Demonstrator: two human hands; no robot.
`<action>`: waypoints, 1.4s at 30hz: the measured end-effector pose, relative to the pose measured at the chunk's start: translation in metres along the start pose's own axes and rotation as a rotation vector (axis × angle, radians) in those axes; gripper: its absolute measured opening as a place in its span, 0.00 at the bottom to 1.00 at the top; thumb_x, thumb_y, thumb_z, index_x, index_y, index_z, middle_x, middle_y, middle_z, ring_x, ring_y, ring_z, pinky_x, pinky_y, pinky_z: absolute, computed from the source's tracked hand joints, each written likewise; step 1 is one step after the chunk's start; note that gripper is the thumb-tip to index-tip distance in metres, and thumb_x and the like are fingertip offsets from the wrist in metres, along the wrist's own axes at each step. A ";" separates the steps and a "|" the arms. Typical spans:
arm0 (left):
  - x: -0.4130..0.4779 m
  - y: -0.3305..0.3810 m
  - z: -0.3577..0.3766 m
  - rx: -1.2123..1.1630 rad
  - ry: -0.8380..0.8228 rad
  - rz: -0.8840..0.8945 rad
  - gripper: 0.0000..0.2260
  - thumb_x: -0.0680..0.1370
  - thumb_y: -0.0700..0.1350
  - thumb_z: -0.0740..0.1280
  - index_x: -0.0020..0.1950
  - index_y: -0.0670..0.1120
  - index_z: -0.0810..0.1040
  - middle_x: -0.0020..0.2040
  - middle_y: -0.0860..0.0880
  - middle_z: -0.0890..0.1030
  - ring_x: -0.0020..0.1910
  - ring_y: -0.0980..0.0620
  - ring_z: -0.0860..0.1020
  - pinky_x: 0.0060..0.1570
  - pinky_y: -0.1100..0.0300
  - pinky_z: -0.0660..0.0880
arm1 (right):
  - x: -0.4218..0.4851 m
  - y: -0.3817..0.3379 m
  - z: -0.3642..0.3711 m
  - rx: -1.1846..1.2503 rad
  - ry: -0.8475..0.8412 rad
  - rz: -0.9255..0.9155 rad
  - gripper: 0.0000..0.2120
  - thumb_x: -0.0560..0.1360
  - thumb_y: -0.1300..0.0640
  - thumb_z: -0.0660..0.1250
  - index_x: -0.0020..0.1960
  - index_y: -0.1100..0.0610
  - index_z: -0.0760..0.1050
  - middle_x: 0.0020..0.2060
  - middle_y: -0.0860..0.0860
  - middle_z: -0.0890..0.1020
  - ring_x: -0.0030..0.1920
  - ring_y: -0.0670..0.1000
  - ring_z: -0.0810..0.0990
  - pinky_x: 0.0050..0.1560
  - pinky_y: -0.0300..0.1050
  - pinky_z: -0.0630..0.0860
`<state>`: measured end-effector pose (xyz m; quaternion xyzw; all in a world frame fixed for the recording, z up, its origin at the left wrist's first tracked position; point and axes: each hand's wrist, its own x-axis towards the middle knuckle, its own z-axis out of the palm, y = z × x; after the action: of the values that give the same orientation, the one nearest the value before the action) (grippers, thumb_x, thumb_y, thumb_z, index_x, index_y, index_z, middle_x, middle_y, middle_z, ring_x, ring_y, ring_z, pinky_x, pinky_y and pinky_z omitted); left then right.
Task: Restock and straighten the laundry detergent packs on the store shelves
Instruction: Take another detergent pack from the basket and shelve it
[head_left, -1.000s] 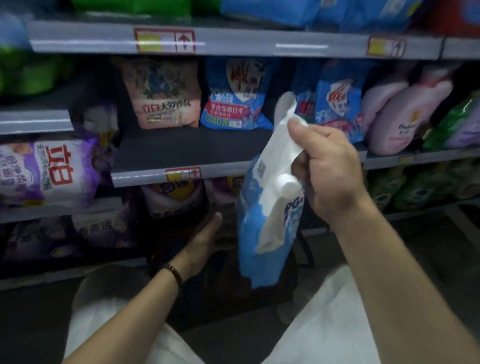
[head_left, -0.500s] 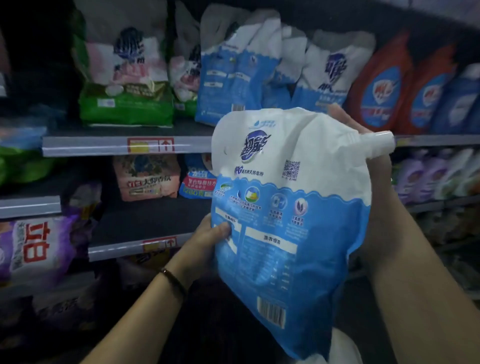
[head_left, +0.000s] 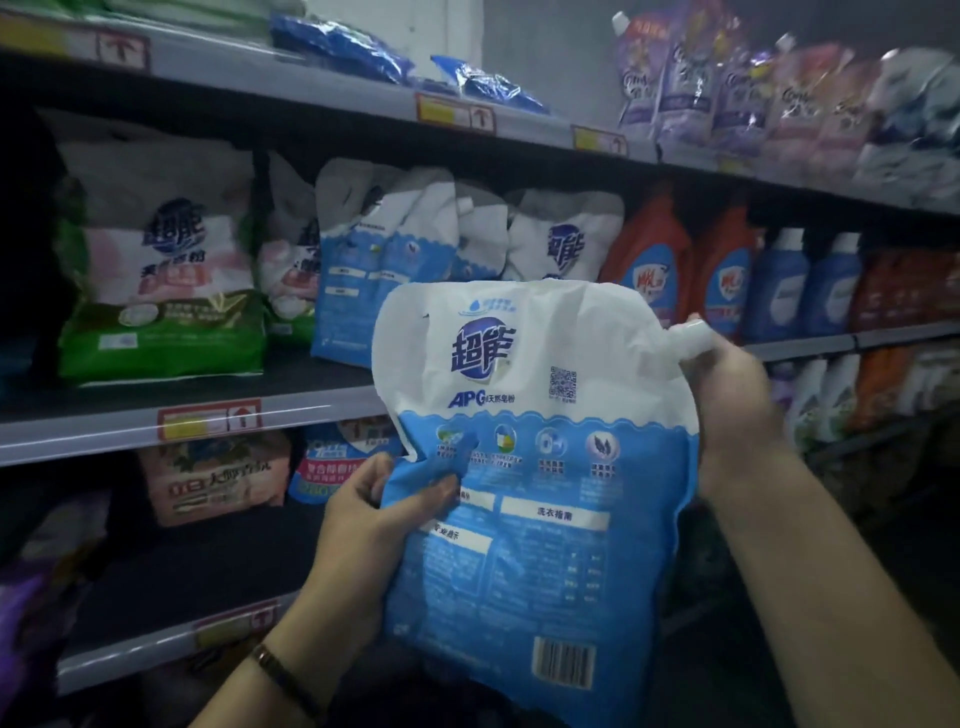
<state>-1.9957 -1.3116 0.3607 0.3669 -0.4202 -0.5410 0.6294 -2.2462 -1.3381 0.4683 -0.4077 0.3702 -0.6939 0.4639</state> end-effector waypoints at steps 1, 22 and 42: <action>0.003 0.003 0.004 0.004 0.038 0.011 0.21 0.63 0.39 0.81 0.52 0.35 0.78 0.52 0.33 0.86 0.42 0.37 0.87 0.42 0.46 0.85 | -0.007 0.001 0.001 0.045 0.068 0.025 0.20 0.86 0.45 0.59 0.55 0.59 0.82 0.43 0.53 0.87 0.43 0.54 0.84 0.48 0.50 0.81; 0.250 0.062 0.140 0.405 0.457 0.475 0.25 0.68 0.61 0.79 0.37 0.48 0.67 0.30 0.56 0.72 0.30 0.51 0.72 0.34 0.53 0.71 | 0.148 0.076 0.025 -1.122 0.014 -0.527 0.46 0.78 0.34 0.67 0.85 0.39 0.41 0.84 0.55 0.52 0.83 0.57 0.52 0.78 0.61 0.67; 0.257 -0.012 0.096 1.037 0.000 0.475 0.29 0.75 0.52 0.69 0.75 0.59 0.65 0.75 0.50 0.69 0.71 0.48 0.73 0.67 0.46 0.77 | 0.240 0.143 0.038 -1.112 -0.184 -0.151 0.43 0.79 0.53 0.69 0.84 0.34 0.49 0.85 0.53 0.51 0.80 0.59 0.67 0.74 0.52 0.74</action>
<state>-2.0729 -1.5685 0.4198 0.5232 -0.7016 -0.1075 0.4716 -2.2198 -1.6121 0.4085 -0.6748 0.6076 -0.3876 0.1591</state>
